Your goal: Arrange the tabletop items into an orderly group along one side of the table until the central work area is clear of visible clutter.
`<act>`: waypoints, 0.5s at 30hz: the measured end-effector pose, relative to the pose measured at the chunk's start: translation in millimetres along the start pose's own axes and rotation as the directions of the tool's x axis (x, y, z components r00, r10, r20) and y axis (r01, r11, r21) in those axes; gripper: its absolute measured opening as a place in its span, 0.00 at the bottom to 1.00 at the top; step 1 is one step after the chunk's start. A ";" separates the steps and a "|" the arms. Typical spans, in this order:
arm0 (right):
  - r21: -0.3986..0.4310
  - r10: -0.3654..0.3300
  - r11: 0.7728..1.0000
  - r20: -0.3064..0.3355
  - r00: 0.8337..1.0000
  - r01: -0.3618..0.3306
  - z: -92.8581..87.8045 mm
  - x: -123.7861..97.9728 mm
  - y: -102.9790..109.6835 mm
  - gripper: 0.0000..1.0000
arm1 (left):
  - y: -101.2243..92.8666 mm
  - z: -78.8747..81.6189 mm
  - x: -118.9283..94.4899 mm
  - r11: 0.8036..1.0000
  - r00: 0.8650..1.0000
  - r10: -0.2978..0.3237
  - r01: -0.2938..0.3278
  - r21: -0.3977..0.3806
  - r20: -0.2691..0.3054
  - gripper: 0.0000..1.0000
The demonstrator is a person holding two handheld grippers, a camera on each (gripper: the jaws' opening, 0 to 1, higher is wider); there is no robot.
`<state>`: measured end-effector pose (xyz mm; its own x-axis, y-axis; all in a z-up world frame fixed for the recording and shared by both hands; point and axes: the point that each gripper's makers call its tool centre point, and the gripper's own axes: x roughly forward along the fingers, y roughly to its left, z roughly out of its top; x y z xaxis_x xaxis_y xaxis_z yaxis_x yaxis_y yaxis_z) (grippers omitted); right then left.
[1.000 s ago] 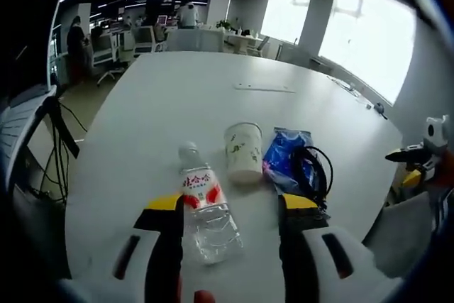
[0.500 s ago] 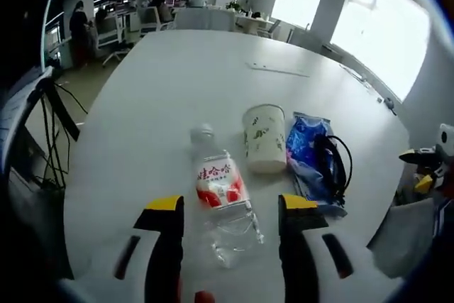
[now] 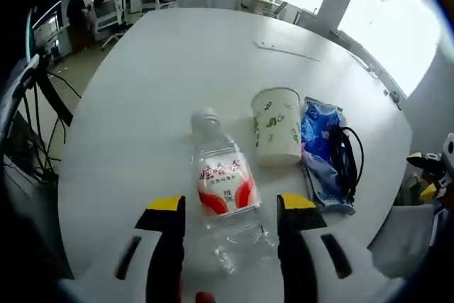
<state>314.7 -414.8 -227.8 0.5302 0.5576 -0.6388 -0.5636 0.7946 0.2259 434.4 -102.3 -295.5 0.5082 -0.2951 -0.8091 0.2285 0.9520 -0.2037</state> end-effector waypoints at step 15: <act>-0.001 0.009 1.000 -0.014 1.000 -0.009 -1.7 4.0 1.1 0.67 | -6.5 4.3 13.3 1.000 0.997 0.006 -0.009 -0.028 -0.080 0.50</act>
<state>315.1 -412.1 -231.4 0.5164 0.5609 -0.6471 -0.5690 0.7894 0.2303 443.2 -112.8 -302.6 0.4415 -0.2815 -0.8520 0.2003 0.9565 -0.2122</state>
